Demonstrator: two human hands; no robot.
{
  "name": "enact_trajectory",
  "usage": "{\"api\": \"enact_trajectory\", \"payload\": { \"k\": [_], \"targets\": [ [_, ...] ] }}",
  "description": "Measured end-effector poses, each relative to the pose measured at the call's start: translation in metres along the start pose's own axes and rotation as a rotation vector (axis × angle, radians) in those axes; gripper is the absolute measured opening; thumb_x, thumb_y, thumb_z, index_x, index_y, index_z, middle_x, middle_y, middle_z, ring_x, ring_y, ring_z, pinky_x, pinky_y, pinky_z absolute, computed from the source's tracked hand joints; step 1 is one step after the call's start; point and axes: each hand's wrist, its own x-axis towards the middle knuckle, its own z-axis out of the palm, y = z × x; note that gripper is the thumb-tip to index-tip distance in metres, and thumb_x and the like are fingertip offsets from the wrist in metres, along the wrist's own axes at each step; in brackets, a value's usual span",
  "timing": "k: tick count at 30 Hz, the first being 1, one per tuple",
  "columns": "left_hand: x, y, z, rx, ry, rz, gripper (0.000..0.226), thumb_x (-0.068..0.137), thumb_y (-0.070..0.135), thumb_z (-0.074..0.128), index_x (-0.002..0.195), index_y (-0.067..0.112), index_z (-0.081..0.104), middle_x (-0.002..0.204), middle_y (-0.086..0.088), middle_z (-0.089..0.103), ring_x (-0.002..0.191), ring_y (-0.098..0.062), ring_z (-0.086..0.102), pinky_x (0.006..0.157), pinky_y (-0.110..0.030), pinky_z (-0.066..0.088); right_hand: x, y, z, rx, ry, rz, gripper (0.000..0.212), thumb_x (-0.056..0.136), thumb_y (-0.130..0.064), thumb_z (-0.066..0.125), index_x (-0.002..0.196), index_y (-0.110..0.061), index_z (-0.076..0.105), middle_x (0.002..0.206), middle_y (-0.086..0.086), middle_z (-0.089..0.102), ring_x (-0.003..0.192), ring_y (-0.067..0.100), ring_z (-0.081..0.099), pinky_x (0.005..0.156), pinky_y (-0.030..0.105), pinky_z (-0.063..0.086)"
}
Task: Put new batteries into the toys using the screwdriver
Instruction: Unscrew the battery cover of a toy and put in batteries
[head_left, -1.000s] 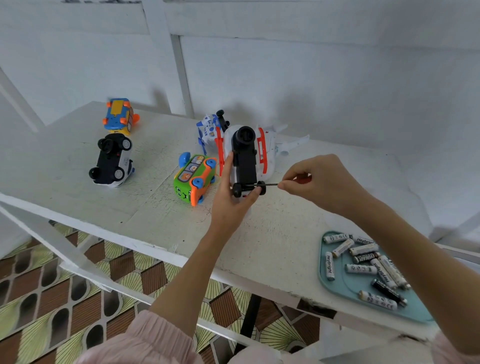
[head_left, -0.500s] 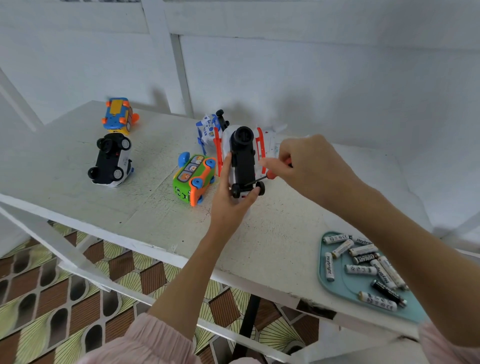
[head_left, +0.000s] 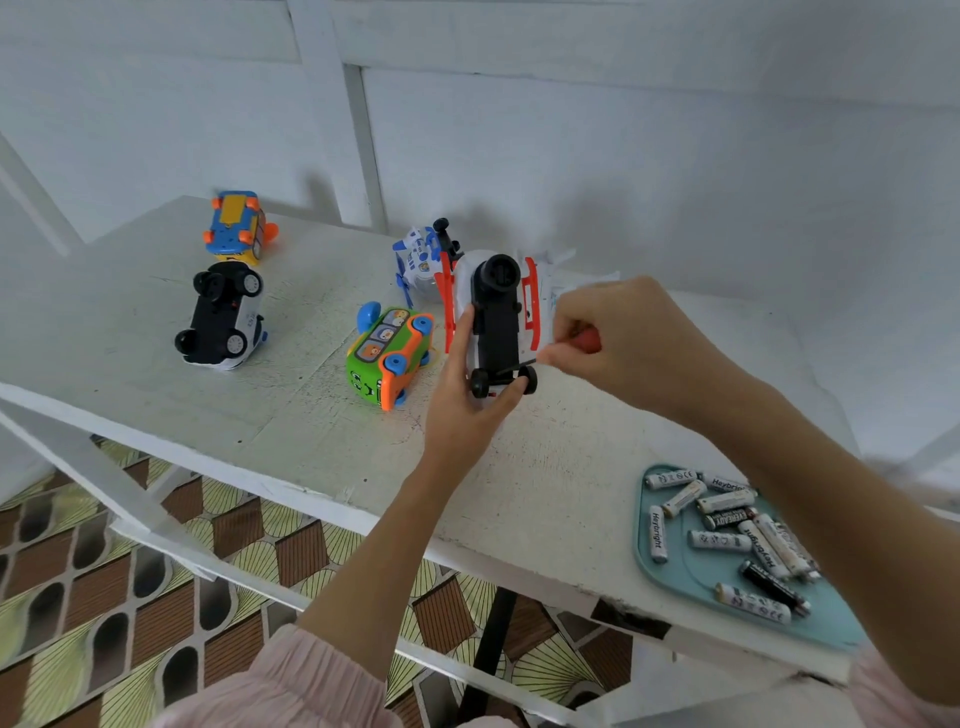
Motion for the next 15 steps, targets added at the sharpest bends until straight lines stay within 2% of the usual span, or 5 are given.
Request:
{"api": "enact_trajectory", "payload": {
  "k": [3,6,8,10,15],
  "targets": [
    [0.000,-0.001,-0.001,0.010,0.007,0.020,0.083,0.080,0.040,0.066,0.145,0.046,0.017,0.140,0.038,0.033,0.131,-0.011,0.045,0.099,-0.049,0.048,-0.001,-0.006,-0.002,0.071,-0.060,-0.108,0.006,0.075,-0.008,0.072,0.078,-0.010,0.067,0.072,-0.009,0.046,0.061,-0.002,0.043,0.059,0.010,0.037],
    [0.000,-0.002,-0.002,-0.022,0.017,0.007,0.083,0.080,0.040,0.067,0.145,0.047,0.016,0.143,0.037,0.030,0.135,-0.013,0.040,0.101,-0.049,0.046,-0.003,-0.012,-0.007,0.013,-0.190,0.058,0.038,0.083,-0.050,0.054,0.095,-0.015,0.063,0.079,-0.007,0.051,0.063,-0.002,0.045,0.065,0.018,0.041],
    [0.000,0.000,-0.002,-0.049,0.009,-0.013,0.082,0.081,0.032,0.067,0.142,0.048,0.015,0.136,0.047,0.028,0.135,-0.013,0.040,0.103,-0.045,0.046,-0.003,-0.016,-0.009,-0.167,-0.184,0.182,0.064,0.078,-0.070,0.023,0.075,-0.014,0.055,0.073,-0.001,0.060,0.060,0.010,0.054,0.064,0.029,0.048],
    [0.000,0.000,-0.001,-0.058,0.001,-0.036,0.084,0.083,0.022,0.067,0.144,0.045,0.015,0.134,0.047,0.030,0.130,-0.015,0.046,0.098,-0.041,0.049,-0.002,-0.016,-0.006,-0.332,-0.097,0.159,0.061,0.088,-0.060,0.021,0.065,-0.014,0.052,0.067,0.000,0.058,0.057,0.015,0.053,0.059,0.029,0.045],
    [0.000,-0.002,-0.001,-0.054,0.013,-0.020,0.083,0.080,0.036,0.065,0.143,0.052,0.015,0.151,0.016,0.032,0.132,-0.017,0.045,0.096,-0.049,0.050,-0.001,-0.010,0.000,0.002,0.007,-0.030,0.028,0.083,-0.018,0.063,0.062,-0.013,0.045,0.057,-0.007,0.042,0.052,0.005,0.037,0.053,0.024,0.033]
  ]
}}
